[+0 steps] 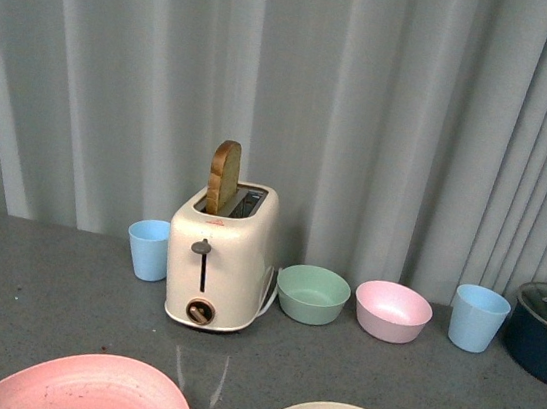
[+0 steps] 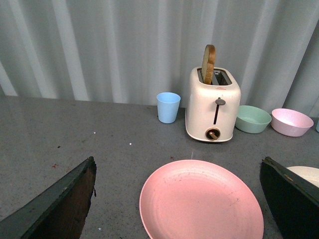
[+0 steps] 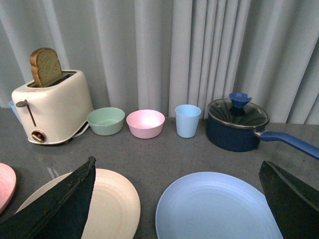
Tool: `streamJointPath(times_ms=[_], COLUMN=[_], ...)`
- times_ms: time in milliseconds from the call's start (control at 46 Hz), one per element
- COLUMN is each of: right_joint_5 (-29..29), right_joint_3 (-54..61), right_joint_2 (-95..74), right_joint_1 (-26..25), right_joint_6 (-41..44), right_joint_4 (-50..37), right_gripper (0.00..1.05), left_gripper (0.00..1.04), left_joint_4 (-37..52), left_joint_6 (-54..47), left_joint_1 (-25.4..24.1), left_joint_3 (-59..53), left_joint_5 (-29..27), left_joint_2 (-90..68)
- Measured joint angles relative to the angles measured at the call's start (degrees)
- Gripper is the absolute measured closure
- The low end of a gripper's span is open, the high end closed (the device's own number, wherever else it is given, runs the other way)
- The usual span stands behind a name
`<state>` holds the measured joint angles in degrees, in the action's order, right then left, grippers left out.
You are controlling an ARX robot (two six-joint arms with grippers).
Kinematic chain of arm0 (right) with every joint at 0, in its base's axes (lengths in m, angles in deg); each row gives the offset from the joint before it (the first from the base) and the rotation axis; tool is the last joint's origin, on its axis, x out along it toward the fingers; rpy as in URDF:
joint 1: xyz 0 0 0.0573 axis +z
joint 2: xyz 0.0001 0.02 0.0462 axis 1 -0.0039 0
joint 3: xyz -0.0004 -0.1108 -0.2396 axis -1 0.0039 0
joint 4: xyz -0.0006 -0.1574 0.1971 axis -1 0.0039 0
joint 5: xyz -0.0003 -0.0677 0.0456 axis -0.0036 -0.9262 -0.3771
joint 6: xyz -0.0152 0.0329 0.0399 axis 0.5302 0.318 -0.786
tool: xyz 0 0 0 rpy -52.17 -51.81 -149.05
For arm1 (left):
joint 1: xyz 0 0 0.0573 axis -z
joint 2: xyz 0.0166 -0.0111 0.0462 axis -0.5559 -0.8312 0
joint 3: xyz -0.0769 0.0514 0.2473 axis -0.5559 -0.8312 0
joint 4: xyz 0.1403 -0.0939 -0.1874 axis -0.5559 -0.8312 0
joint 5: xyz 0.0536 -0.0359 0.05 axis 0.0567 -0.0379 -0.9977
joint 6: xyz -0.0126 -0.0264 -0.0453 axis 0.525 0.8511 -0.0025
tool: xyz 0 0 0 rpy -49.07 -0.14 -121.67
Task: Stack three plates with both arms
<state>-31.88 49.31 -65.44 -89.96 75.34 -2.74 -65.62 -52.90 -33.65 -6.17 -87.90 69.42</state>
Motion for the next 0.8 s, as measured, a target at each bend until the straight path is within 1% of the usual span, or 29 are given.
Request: streamJointPath(times_ms=[804], right_joint_5=[0.00], right_joint_3=[0.00], right_joint_2=[0.00], right_joint_1=[0.00], right_joint_6=[0.00], right_joint_4=[0.00], right_gripper=[0.07], left_gripper=[0.07], left_joint_4=[0.00], left_joint_6=[0.00], left_joint_1=[0.00], left_joint_3=[0.00], left_joint_5=[0.00], left_joint_2=[0.00])
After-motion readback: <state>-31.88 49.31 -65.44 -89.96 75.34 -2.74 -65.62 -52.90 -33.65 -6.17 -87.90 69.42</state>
